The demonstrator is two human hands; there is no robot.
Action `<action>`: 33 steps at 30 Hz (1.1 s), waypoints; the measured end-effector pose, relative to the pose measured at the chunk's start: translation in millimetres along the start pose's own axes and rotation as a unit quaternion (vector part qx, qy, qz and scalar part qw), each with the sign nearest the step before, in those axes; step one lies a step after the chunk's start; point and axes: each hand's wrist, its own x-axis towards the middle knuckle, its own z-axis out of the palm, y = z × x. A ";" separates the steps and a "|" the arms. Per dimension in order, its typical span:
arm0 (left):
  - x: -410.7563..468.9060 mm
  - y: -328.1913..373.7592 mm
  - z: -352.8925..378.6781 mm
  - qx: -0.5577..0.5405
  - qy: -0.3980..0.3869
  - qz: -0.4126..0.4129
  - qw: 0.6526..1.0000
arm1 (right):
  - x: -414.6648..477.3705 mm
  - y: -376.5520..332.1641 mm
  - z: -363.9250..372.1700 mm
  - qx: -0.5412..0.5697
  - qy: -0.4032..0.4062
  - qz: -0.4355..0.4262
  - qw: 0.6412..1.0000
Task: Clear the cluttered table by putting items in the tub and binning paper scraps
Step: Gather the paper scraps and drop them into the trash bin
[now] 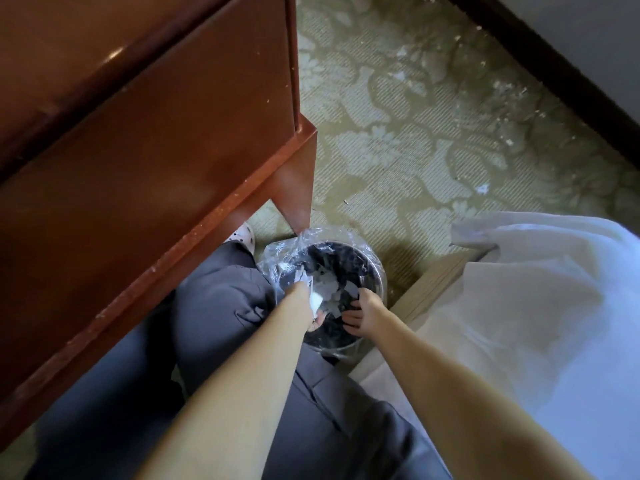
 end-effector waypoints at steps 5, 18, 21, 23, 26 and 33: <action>-7.3 3.1 -3.8 -0.001 -0.015 0.003 1.000 | -6.4 -1.8 5.4 -0.021 -0.003 -0.015 1.000; -104.2 -10.1 -37.6 0.043 -0.115 0.247 0.961 | -96.8 -4.7 0.8 -0.154 0.041 -0.377 0.912; -154.0 -18.6 -60.6 0.056 -0.110 0.366 0.922 | -153.7 2.2 5.6 -0.148 0.040 -0.522 0.839; -190.1 -28.8 -81.0 0.062 -0.093 0.457 0.882 | -198.9 12.6 9.3 -0.128 0.034 -0.614 0.778; -234.4 -46.0 -120.2 0.050 -0.036 0.581 0.812 | -267.5 35.8 16.5 -0.080 -0.013 -0.712 0.697; -279.0 -76.5 -245.0 -0.054 0.219 0.714 0.662 | -362.4 84.3 85.3 -0.121 -0.145 -0.797 0.574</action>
